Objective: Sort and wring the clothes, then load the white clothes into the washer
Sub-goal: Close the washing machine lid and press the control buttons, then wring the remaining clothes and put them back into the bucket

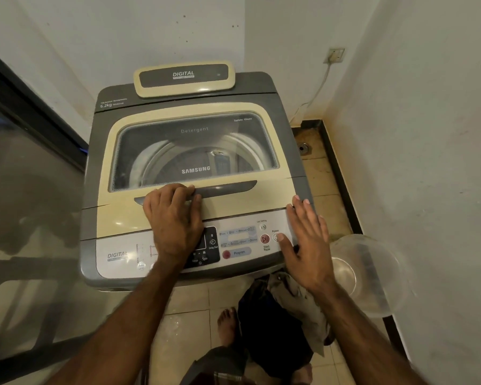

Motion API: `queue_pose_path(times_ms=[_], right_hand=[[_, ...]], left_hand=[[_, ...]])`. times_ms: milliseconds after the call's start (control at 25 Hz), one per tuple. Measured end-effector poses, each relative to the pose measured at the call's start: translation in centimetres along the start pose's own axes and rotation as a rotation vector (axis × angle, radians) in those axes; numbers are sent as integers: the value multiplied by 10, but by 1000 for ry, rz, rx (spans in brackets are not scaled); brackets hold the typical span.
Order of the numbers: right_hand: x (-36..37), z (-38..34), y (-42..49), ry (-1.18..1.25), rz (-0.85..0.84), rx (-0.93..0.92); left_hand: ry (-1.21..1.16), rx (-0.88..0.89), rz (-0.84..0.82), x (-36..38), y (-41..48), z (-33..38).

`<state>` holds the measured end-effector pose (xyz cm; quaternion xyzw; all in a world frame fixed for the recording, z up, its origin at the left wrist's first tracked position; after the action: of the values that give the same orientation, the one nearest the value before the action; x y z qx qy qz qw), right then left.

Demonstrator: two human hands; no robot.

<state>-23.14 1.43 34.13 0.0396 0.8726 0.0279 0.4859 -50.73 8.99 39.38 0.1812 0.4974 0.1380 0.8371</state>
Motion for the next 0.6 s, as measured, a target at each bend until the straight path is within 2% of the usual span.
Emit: queue_pose_path(times_ms=[160, 240, 440, 600], right_hand=[[0, 9, -15, 23, 47, 67], [-1, 20, -29, 67, 74, 92], [-7, 69, -84, 148, 142, 160], [-10, 123, -126, 104, 92, 224]], left_hand=[[-102, -2, 17, 5, -7, 10], [-141, 59, -15, 15, -21, 33], [-220, 270, -244, 47, -97, 135], [-216, 416, -418, 82, -164, 193]])
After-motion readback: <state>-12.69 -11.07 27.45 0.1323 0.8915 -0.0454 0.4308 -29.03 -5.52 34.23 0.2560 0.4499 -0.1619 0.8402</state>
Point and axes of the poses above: each hand's wrist, its own y-axis towards the middle knuckle, its own x-axis out of the palm, z = x × y, the point moved 6 cm from there along y, towards the middle knuckle, and after that the axes turned 2 degrees about y, right-handed, at the moved point
